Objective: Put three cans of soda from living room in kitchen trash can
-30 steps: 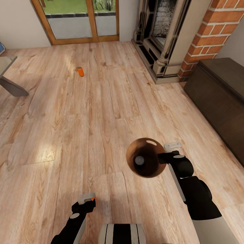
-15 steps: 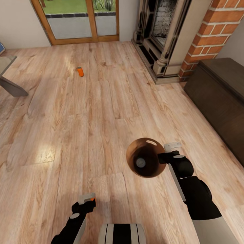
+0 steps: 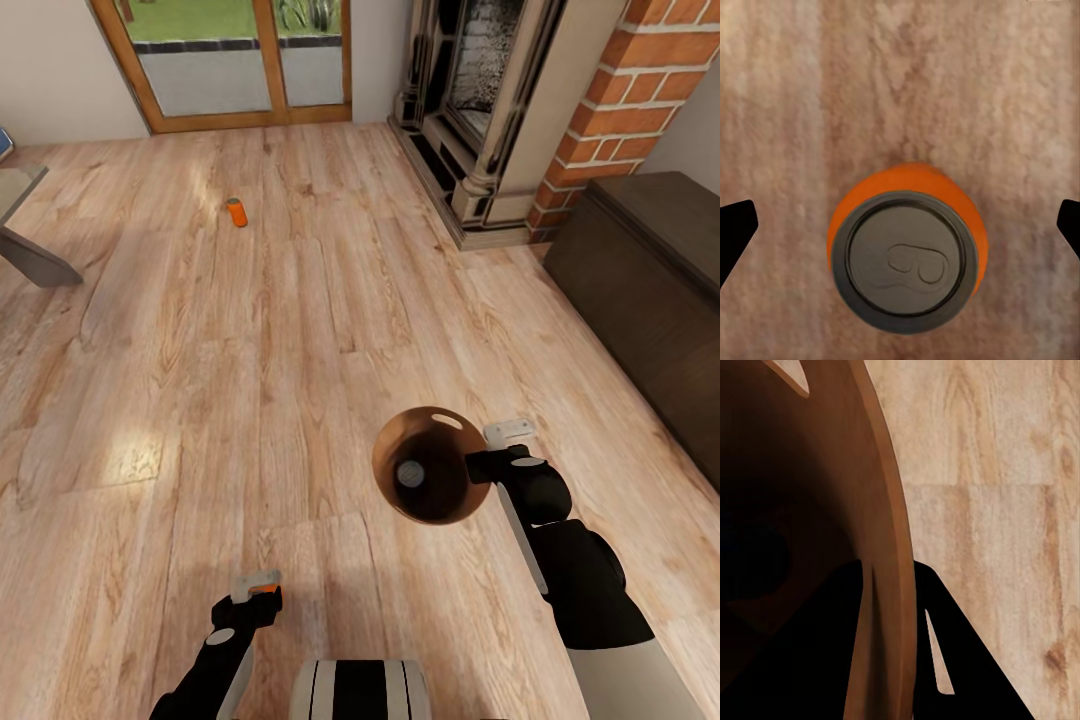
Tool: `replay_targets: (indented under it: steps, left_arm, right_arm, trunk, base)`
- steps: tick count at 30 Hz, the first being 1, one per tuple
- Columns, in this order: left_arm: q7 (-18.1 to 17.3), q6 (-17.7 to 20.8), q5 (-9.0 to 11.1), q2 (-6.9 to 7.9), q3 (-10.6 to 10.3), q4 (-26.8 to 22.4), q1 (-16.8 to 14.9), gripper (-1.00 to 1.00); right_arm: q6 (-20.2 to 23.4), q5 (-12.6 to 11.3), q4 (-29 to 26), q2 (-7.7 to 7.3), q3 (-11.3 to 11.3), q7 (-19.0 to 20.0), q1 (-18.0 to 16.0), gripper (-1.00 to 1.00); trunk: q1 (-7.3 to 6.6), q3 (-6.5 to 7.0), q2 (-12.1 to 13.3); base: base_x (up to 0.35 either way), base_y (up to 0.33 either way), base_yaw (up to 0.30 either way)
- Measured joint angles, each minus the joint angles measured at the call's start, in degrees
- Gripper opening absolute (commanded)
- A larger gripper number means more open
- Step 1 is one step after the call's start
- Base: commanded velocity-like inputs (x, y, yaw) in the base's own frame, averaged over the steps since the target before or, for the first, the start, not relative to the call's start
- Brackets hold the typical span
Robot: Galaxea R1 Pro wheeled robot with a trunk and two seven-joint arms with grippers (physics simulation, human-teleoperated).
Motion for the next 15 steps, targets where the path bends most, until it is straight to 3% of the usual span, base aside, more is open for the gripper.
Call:
replay_targets:
  steps: [5,15]
  left_arm:
    - [0.0,0.0,0.0,0.00,0.0,0.1,0.0,1.00]
    - [0.0,0.0,0.0,0.00,0.0,0.1,0.0,1.00]
  right_arm:
    - [0.0,0.0,0.0,0.00,0.0,0.0,0.0,-1.00]
    - [0.0,0.1,0.0,0.00,0.0,0.0,0.0,-1.00]
  trunk:
    - [0.87,-0.71,-1.6]
    - [0.88,-0.72,-1.6]
  base:
    - [0.000,0.000,0.000]
    - [0.000,0.000,0.000]
